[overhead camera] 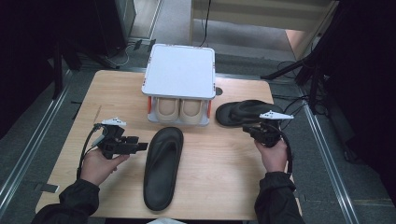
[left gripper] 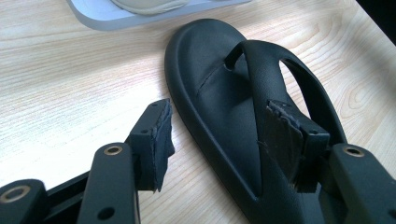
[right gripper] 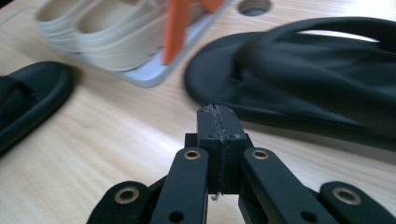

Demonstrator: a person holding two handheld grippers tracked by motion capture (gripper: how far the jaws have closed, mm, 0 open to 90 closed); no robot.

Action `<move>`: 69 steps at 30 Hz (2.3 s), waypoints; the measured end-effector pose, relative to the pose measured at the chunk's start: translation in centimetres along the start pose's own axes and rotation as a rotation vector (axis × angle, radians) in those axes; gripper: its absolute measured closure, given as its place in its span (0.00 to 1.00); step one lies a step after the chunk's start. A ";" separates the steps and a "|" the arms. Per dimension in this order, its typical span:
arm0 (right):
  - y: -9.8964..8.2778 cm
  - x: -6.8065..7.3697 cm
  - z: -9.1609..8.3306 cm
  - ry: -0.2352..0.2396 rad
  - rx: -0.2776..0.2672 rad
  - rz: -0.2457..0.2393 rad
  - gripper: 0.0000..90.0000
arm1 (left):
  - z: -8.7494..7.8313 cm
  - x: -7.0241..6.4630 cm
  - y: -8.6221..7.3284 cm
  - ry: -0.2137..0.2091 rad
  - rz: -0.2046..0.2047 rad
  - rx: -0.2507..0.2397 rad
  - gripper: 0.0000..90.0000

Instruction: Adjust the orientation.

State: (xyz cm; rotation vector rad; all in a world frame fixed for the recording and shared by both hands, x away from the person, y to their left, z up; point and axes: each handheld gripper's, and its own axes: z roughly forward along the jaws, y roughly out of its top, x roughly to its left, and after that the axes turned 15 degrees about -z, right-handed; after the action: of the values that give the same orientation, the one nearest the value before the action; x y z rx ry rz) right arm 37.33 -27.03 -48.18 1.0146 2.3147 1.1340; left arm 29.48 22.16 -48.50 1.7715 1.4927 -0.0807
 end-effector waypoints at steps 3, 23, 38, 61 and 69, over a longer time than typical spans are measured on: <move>-0.2 -1.8 0.3 -0.018 0.012 0.021 1.00 | -0.1 0.1 -0.1 0.002 0.003 -0.004 0.48; 0.3 -9.7 2.0 -0.139 0.027 0.131 1.00 | -0.6 0.4 -0.5 0.002 0.010 -0.029 0.48; -0.1 -12.2 3.4 -0.190 0.135 0.143 1.00 | -0.7 0.4 -0.5 -0.007 0.019 -0.041 0.48; -1.2 -6.2 1.6 -0.165 0.160 0.072 1.00 | -0.8 1.1 0.1 0.002 0.020 -0.066 0.48; -1.5 -4.0 1.4 -0.145 0.146 0.058 1.00 | -0.6 1.2 0.5 0.004 0.024 -0.051 0.48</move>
State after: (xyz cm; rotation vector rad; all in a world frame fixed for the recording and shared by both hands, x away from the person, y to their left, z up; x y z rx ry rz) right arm 40.20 -29.88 -50.16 1.1822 2.2919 0.8905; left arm 29.99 23.46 -48.44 1.7493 1.4634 -0.0271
